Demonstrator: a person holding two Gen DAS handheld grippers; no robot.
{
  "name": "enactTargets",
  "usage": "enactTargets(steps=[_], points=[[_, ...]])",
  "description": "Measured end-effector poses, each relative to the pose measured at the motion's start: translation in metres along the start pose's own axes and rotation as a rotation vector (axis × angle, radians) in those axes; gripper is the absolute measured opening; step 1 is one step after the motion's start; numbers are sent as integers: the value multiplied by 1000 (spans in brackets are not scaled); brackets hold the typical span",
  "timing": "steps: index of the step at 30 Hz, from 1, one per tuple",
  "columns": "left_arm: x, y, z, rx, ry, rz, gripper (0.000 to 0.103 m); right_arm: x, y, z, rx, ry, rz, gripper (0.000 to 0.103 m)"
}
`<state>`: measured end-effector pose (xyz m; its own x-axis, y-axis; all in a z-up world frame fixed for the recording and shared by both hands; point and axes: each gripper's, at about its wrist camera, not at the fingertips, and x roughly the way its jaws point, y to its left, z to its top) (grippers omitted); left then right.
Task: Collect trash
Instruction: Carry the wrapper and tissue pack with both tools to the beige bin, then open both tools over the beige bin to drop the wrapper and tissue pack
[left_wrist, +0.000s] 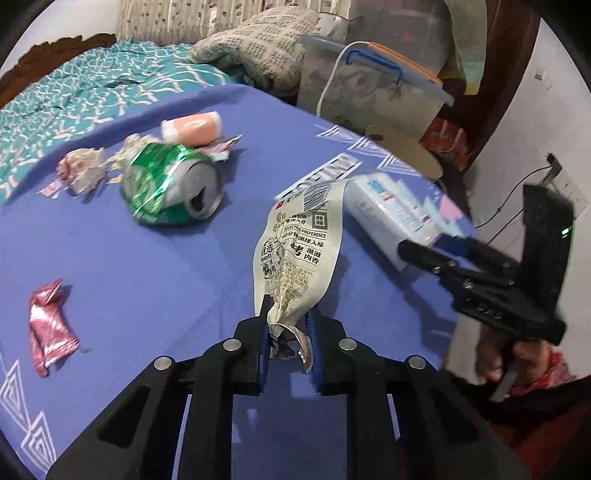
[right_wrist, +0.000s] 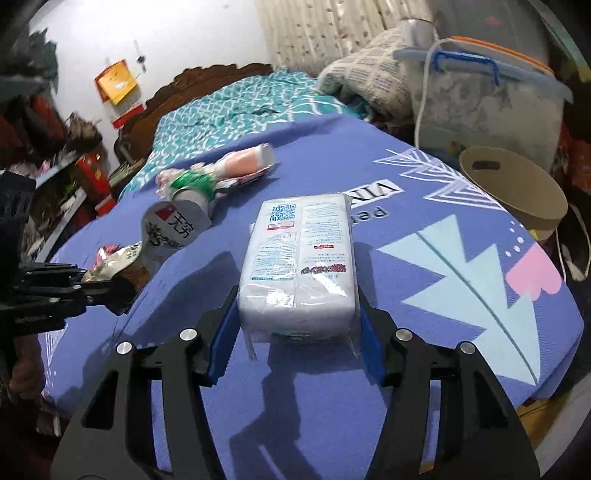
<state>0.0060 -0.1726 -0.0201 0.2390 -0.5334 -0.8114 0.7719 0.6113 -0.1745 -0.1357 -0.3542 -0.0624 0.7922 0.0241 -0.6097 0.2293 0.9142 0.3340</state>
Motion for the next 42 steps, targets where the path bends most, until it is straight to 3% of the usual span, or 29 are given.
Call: enactTargets(steps=[8, 12, 17, 21, 25, 26, 28, 29, 30, 37, 42], points=[[36, -53, 51, 163, 49, -24, 16, -12, -59, 15, 108, -61, -63, 59], [71, -97, 100, 259, 72, -67, 16, -21, -108, 30, 183, -98, -118, 59], [127, -139, 169, 278, 147, -172, 17, -26, -183, 48, 309, -132, -166, 59], [174, -170, 217, 275, 210, -211, 17, -18, -236, 65, 373, -131, -206, 60], [221, -203, 251, 293, 252, -191, 18, -2, -270, 81, 404, -117, -233, 62], [230, -207, 256, 295, 256, -181, 19, 1, -275, 83, 407, -119, -238, 64], [251, -216, 263, 289, 277, -164, 36, 6, -283, 87, 411, -119, -246, 70], [260, -220, 265, 279, 285, -138, 65, 7, -284, 86, 415, -112, -234, 73], [262, -219, 266, 271, 265, -105, 74, 6, -286, 87, 416, -119, -227, 74], [235, -208, 262, 242, 169, -107, 73, -10, -281, 74, 426, -175, -242, 74], [190, -183, 224, 228, 108, -134, 73, -17, -258, 64, 434, -187, -195, 72]])
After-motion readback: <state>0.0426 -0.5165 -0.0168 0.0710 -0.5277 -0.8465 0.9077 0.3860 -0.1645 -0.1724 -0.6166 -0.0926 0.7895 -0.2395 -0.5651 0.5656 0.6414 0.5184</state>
